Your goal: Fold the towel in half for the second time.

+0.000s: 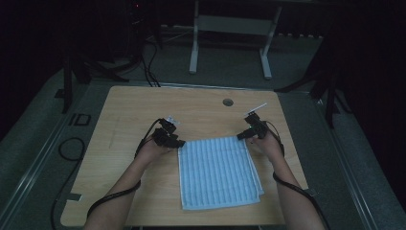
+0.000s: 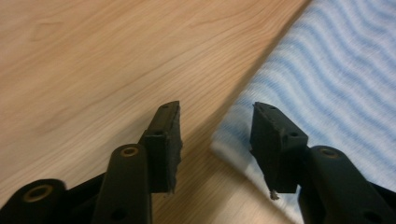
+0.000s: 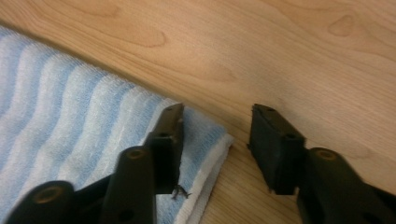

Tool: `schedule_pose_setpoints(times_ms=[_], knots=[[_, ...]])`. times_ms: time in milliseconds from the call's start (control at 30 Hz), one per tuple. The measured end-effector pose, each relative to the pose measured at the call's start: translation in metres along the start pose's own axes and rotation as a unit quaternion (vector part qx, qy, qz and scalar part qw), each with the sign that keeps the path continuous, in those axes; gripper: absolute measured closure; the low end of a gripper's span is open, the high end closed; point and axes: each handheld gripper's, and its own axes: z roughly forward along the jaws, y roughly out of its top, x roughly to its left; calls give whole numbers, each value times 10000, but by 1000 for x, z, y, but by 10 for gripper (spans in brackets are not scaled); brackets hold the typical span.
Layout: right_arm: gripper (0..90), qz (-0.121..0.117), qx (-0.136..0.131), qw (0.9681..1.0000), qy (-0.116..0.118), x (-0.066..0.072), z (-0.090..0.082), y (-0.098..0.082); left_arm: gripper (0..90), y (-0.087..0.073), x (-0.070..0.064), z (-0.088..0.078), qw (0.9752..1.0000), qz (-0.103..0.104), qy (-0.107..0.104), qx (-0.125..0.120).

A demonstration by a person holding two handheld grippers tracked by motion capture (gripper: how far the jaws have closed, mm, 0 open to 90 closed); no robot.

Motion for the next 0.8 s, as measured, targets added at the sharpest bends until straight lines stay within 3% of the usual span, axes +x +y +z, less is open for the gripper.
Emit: schedule_pose_setpoints(times_ms=[33, 100, 133, 200, 233, 333, 433, 633, 767, 800], knots=[[616, -35, 56, 10000, 0, 1, 2, 0, 569, 1, -1, 2, 10000, 59, 3, 42], [616, -35, 56, 10000, 0, 1, 2, 0, 609, 1, -1, 4, 9999, 90, -58, 84], [769, -76, 137, 9999, -19, 3, 4, 1, 698, 1, -4, 10, 9996, 159, -141, 171], [859, -60, 111, 9999, 13, 3, 4, 0, 795, 1, -4, 10, 9997, 161, -134, 158], [869, -83, 100, 9999, -31, 4, 3, 1, 851, 3, -3, 9, 9998, 20, -216, 53], [875, -144, 82, 9998, -122, 7, 1, 2, 869, 6, -3, 7, 9999, 15, -132, 18], [876, -141, -96, 9997, -169, 7, -11, 5, 874, 13, -3, 0, 10000, 22, -24, -47], [877, -223, -418, 9985, -262, 11, -35, 9, 874, 25, -8, -23, 9992, 167, 25, -366], [877, -355, -614, 9971, -262, 16, -52, 11, 873, 29, -8, -40, 9978, 167, 133, -627], [877, -377, -682, 9967, -248, 17, -57, 11, 873, 30, -7, -44, 9975, 155, 69, -689]])
